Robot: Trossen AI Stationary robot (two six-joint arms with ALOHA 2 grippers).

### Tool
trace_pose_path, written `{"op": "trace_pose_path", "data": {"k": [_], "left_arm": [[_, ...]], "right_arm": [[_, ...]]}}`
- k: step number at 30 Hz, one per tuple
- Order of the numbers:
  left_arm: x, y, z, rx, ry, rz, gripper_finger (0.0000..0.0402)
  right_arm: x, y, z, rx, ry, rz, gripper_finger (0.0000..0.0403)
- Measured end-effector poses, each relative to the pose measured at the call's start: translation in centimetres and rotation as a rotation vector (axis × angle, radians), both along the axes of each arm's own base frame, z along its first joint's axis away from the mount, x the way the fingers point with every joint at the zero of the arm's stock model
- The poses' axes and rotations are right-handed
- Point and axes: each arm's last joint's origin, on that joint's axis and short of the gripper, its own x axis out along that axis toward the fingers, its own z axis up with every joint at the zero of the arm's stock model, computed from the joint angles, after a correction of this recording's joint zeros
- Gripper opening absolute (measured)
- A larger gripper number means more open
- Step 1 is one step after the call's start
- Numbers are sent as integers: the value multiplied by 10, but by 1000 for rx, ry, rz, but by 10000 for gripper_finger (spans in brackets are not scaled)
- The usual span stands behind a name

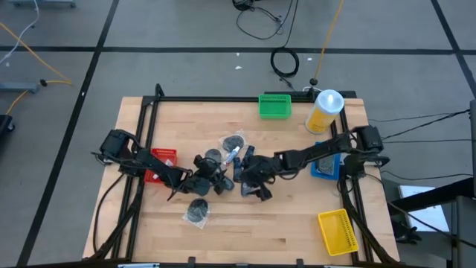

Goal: Pick & Place Travel size toiletries
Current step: Put the gray deodorant into the green bin

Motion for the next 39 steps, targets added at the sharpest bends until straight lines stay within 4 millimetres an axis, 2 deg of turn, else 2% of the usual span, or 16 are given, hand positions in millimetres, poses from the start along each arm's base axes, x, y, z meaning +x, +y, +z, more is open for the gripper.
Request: {"op": "trace_pose_path", "data": {"k": [6, 9, 15, 20, 28, 30, 34, 37, 39], "left_arm": [[0, 0, 0, 1, 0, 0, 172], [1, 3, 0, 2, 0, 8, 172], [2, 11, 0, 4, 2, 36, 172], [3, 14, 0, 2, 1, 47, 172], [3, 14, 0, 1, 0, 46, 172], [3, 13, 0, -1, 0, 45, 172], [3, 13, 0, -12, 2, 32, 172], [3, 13, 0, -12, 2, 31, 172], [3, 13, 0, -13, 2, 30, 172]], "right_arm": [[0, -20, -13, -32, 31, 85, 330], [-1, -22, -13, -60, 29, 138, 330], [-4, -24, -15, -68, 61, 140, 321], [-9, -24, -23, -104, 96, 108, 291], [-9, -26, -23, -67, 122, -19, 211], [-8, -26, -22, -36, 119, -52, 204], [-7, -26, -6, 2, 54, -110, 204], [-11, -34, 20, -83, -35, -225, 206], [-17, -47, 39, -165, -85, -351, 214]]}}
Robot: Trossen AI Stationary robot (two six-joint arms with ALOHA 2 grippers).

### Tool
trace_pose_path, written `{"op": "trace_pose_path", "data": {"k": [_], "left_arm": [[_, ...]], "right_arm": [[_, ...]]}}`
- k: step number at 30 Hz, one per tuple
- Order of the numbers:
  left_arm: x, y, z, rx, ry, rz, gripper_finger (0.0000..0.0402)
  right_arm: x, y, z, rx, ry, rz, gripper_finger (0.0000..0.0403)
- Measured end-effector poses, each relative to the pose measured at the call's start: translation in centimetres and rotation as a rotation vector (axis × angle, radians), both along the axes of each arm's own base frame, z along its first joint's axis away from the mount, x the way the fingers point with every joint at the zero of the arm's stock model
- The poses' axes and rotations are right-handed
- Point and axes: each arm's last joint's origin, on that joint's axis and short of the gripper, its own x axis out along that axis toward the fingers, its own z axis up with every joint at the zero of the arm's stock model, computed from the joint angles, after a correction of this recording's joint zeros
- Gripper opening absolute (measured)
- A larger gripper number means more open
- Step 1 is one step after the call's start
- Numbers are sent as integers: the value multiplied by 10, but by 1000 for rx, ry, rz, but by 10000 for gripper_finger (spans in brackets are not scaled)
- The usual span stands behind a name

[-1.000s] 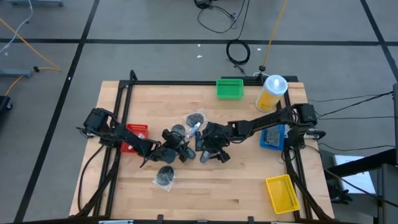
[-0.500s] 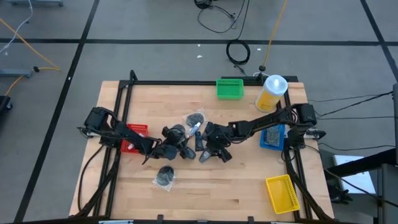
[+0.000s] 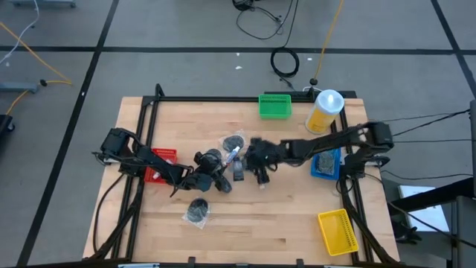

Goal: Pick & Place Travel size toiletries
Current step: Put the gray deodorant into the green bin

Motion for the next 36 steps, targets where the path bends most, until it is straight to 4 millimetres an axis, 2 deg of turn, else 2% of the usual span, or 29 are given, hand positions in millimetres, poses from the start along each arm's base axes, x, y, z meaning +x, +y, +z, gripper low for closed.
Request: {"op": "trace_pose_path", "data": {"k": [3, 7, 12, 16, 20, 27, 31, 36], "left_arm": [[0, 0, 0, 1, 0, 0, 172], [0, 4, 0, 26, 8, 17, 172], [1, 11, 0, 33, 11, 46, 172], [1, 10, -1, 29, 21, 40, 172], [-1, 5, -2, 2, 17, 43, 172], [-4, -2, -3, -9, 18, 26, 172], [-4, -3, -3, -9, 17, 25, 172], [-4, -3, -3, -10, 16, 26, 172]], "right_arm": [[-16, -32, 28, -117, -17, -227, 215], [-36, -91, 53, -181, 69, -440, 209], [-61, -155, 60, -252, 188, -540, 214], [-82, -186, 53, -291, 294, -569, 215], [-92, -203, 37, -240, 368, -524, 214], [-78, -214, -7, -324, 546, -420, 215], [-72, -217, -21, -349, 585, -367, 216], [-69, -219, -24, -382, 586, -334, 218]]}}
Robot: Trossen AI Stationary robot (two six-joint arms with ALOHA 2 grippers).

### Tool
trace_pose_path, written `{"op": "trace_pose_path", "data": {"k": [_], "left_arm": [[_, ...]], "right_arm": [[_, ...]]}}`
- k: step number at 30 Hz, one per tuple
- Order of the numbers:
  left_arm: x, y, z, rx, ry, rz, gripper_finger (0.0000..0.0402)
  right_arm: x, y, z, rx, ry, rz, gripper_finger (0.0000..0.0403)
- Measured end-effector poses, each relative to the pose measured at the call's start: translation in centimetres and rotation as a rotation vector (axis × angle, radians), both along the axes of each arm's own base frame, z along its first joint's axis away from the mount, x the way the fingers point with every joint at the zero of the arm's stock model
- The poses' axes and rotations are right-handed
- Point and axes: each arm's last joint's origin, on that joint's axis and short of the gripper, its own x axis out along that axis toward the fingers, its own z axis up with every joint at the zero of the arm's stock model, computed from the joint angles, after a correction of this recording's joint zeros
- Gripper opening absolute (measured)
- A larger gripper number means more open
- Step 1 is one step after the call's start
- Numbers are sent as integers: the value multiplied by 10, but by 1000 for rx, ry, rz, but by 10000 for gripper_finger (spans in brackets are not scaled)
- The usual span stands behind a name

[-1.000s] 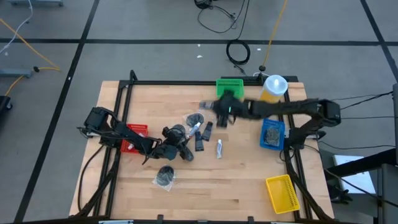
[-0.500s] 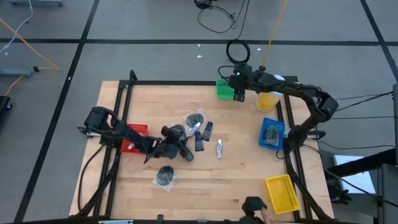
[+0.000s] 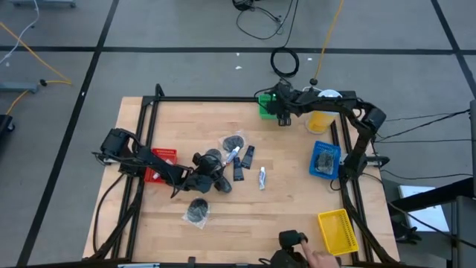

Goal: Pick & Place Travel size toiletries
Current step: Put the gray deodorant into the green bin, then put the white toothpaste into the red bin

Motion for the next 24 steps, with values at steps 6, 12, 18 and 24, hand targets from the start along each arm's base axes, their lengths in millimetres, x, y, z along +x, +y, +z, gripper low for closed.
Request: {"op": "trace_pose_path", "data": {"k": [6, 12, 18, 24], "left_arm": [[0, 0, 0, 0, 0, 2, 172], [0, 0, 0, 0, 0, 2, 172], [0, 0, 0, 1, 0, 2, 172], [0, 0, 0, 0, -2, 2, 172]], "right_arm": [[1, -3, 3, -27, -23, 5, 226], [-3, -7, 2, -18, -41, -36, 254], [-3, -7, 7, -67, -35, -74, 281], [13, 22, 42, -263, -65, -92, 287]]}}
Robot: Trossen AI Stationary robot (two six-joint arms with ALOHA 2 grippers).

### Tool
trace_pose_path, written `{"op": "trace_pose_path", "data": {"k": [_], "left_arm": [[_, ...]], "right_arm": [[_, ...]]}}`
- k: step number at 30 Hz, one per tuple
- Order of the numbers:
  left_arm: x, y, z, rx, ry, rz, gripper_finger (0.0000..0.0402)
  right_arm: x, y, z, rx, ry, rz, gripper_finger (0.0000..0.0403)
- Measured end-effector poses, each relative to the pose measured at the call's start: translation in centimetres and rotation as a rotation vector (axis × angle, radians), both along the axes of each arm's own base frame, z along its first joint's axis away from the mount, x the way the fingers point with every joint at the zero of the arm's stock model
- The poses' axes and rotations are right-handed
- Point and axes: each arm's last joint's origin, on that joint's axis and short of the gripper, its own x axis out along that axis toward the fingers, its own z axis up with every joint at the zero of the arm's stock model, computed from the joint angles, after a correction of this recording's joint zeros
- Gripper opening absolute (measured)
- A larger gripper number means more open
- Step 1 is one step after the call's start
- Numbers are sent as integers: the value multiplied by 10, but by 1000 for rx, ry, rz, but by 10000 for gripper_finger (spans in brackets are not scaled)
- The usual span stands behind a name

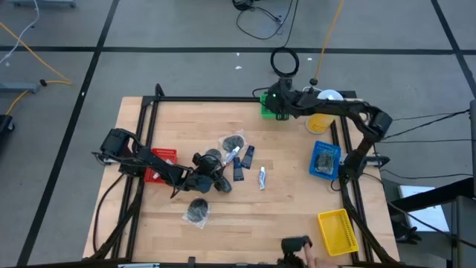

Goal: Pick & Place Travel size toiletries
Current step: Put the white toothpaste into the red bin

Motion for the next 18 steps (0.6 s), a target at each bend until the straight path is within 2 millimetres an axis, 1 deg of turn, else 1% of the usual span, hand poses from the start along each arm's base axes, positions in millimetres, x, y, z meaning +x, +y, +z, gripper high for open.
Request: {"op": "trace_pose_path", "data": {"k": [3, 6, 8, 10, 12, 14, 16, 18], "left_arm": [[0, 0, 0, -1, -2, 0, 172], [0, 0, 0, -2, -3, -1, 172], [0, 0, 0, -3, -4, -1, 172], [0, -1, 0, -5, -5, -1, 172], [0, -1, 0, -5, -6, -1, 172], [0, -1, 0, -6, -6, -2, 172], [0, -2, 0, -8, -7, -4, 172], [0, -3, 0, -9, -8, -8, 172]], "right_arm": [[7, 27, 26, -32, -119, 21, 282], [13, 60, 49, -10, -310, 25, 277], [16, 82, 59, 84, -443, 40, 274], [20, 105, 65, 242, -580, 82, 272], [26, 127, 65, 430, -687, 131, 270], [31, 151, 57, 587, -730, 179, 270], [33, 177, 45, 683, -737, 220, 270], [37, 201, 28, 742, -730, 237, 269]]}}
